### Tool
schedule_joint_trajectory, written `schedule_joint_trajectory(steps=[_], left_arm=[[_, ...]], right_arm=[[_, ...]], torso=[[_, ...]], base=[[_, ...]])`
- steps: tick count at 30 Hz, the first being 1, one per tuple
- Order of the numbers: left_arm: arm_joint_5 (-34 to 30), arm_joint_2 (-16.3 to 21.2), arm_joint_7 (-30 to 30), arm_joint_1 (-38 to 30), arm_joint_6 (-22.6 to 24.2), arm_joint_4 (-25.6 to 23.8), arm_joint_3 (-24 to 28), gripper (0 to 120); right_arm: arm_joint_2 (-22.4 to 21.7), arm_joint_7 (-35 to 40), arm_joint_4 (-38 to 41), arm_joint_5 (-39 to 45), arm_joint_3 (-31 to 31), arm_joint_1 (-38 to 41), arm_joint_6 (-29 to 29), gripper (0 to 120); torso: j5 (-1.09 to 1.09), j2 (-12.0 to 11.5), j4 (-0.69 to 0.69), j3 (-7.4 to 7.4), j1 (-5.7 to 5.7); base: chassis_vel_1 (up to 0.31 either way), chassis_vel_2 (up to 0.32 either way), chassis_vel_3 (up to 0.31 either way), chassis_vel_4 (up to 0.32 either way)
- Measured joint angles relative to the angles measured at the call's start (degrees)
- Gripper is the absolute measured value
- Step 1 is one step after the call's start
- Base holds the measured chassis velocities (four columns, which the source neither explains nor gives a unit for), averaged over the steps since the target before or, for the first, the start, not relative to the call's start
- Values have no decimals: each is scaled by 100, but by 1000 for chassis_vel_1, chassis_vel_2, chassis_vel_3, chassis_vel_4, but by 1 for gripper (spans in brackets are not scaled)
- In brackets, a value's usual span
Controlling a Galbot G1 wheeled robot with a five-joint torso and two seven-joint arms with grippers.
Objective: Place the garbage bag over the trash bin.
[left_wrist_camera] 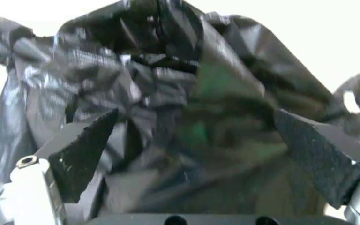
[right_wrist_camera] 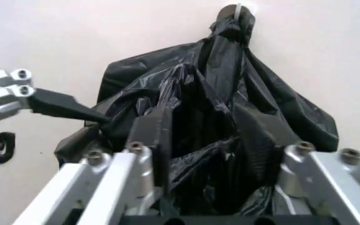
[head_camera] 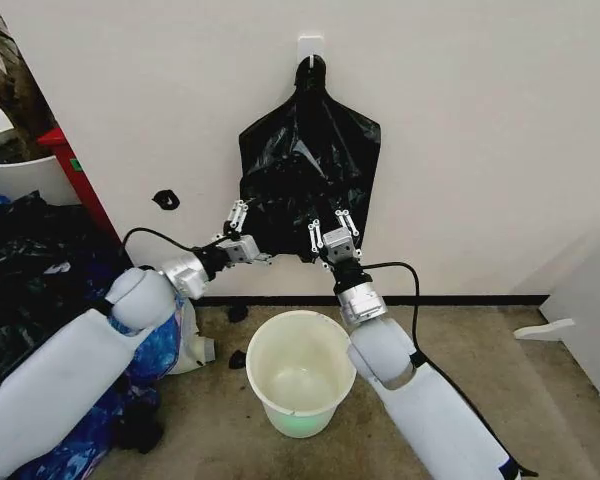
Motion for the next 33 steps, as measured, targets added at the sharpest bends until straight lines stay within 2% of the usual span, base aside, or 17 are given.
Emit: schedule_joint_trajectory(steps=[3, 4, 5, 6, 8, 14, 15, 19, 20, 22, 24, 27, 28, 30, 31, 32, 33], left_arm=[[-27, -33, 2, -99, 2, 9, 87, 95], [-44, -56, 40, -189, -1, 9, 157, 95], [-45, -59, 48, -202, -3, 9, 168, 94], [-49, -65, 88, -257, -8, 8, 225, 90], [-49, -67, 102, -274, -9, 8, 242, 88], [48, -90, 185, -350, 93, 78, 293, 63], [48, -90, 185, -350, 93, 78, 293, 63], [79, -82, 164, -317, 248, 105, 267, 49], [78, -78, 138, -285, 307, 104, 249, 42], [66, -75, 113, -257, 353, 98, 232, 39], [-82, -68, -5, -161, 468, 59, 178, 30], [-1180, -69, -258, 40, 617, -14, 98, 15], [-1180, -69, -258, 40, 617, -14, 98, 15], [-1955, -117, -350, 156, 619, -47, 59, 9], [-2635, -198, -417, 279, 605, -73, 2, 3], [-2814, -226, -430, 317, 587, -77, -15, 1], [-3517, -365, -469, 489, 493, -87, -95, 0]], right_arm=[[15, 1, 11, -2, 16, -19, -3, 45], [26, 1, 19, -9, 26, -41, -6, 52], [28, 1, 21, -11, 29, -47, -6, 53], [35, 1, 33, -18, 34, -70, -10, 60], [38, 2, 36, -19, 34, -76, -11, 62], [56, 1, 58, -34, 42, -122, -14, 89], [56, 1, 58, -34, 42, -122, -14, 89], [69, 1, 69, -36, 41, -132, -14, 99], [74, 1, 70, -36, 42, -138, -14, 100], [75, 2, 71, -37, 41, -142, -14, 100], [74, 5, 72, -43, 46, -160, -13, 100], [21, 15, 73, -76, 62, -216, -5, 100], [21, 15, 73, -76, 62, -216, -5, 100], [-1, 9, 58, -102, 62, -234, 4, 100], [-12, 2, 28, -126, 52, -245, 7, 100], [-13, 1, 14, -135, 48, -246, 10, 100], [-16, -16, -70, -182, 25, -248, 23, 100]], torso=[[0, 0, 0, 0, 0], [0, 0, -1, 0, 0], [1, 0, -1, 0, 0], [0, 0, 0, 0, 0], [0, 0, 0, 0, 0], [0, 0, 0, 0, -1], [0, 0, 0, 0, -1], [0, 0, 0, 0, -1], [0, 0, 0, 0, -1], [-1, 0, 0, 0, -1], [-1, 0, 1, 0, -1], [0, 0, 1, 0, -1], [0, 0, 1, 0, -1], [0, 0, 0, 0, -1], [-1, 0, 0, 0, -1], [-1, 0, 0, -1, -1], [0, 0, 0, -1, -1]], base=[[0, 0, 0, 0], [0, 0, 0, 0], [0, 0, 0, 0], [0, 0, 0, 0], [0, 0, 0, 0], [0, 0, 0, 0], [0, 0, 0, 0], [0, 0, 0, 0], [0, 0, 0, 0], [0, 0, 0, 0], [0, 0, 0, 0], [0, 0, 0, 0], [0, 0, 0, 0], [0, 0, 0, 0], [0, 0, 0, 0], [0, 0, 0, 0], [0, 0, 0, 0]])
